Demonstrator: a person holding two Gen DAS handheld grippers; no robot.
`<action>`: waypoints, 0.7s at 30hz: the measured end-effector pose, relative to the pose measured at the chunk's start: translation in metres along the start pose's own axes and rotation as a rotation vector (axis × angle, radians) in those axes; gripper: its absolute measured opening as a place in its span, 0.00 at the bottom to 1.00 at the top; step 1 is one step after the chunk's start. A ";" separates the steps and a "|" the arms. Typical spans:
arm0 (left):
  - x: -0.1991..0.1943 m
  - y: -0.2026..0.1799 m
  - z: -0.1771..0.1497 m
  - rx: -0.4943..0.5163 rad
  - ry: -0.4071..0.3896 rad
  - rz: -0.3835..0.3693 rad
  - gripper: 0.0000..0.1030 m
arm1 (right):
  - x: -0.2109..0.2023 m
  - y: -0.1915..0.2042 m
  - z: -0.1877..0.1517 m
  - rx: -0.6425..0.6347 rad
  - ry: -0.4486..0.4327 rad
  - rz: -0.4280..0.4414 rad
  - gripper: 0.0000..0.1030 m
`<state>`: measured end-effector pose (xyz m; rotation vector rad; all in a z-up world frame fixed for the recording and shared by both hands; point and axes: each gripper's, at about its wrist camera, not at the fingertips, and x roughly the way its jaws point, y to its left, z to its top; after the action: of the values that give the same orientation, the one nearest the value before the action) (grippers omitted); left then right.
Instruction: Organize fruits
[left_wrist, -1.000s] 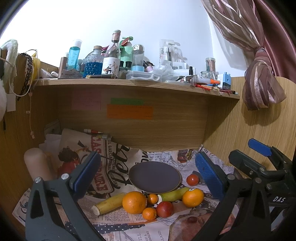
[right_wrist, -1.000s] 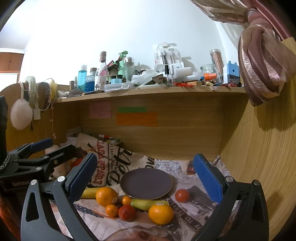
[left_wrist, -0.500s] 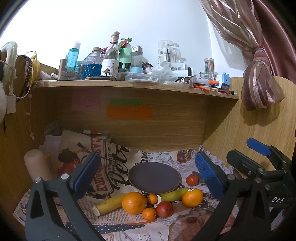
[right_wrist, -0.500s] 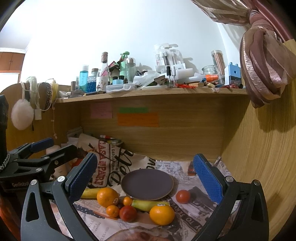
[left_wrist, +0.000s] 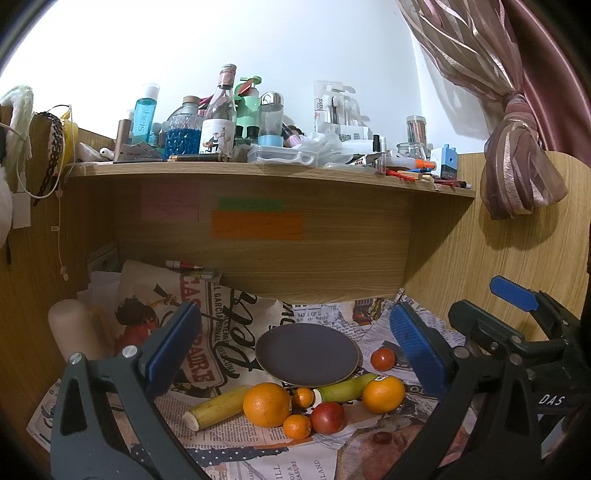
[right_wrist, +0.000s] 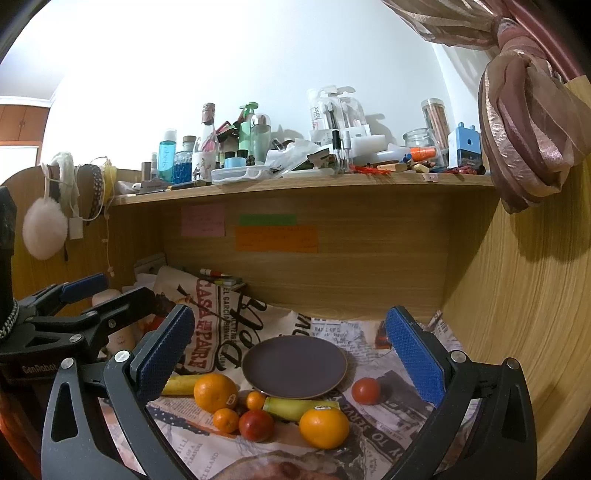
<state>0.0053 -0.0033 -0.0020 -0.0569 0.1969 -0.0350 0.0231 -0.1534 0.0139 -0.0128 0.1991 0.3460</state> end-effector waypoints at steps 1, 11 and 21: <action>0.000 0.001 0.000 -0.001 0.000 -0.002 1.00 | 0.000 0.000 0.000 0.000 0.000 0.000 1.00; -0.001 0.000 0.002 -0.003 -0.001 0.000 1.00 | 0.000 0.000 0.000 0.001 -0.001 0.001 1.00; 0.000 0.001 0.002 -0.002 0.004 -0.004 1.00 | 0.001 0.000 0.000 0.002 0.002 0.005 1.00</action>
<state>0.0061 -0.0019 -0.0004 -0.0592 0.2004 -0.0388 0.0240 -0.1530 0.0132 -0.0105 0.2010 0.3506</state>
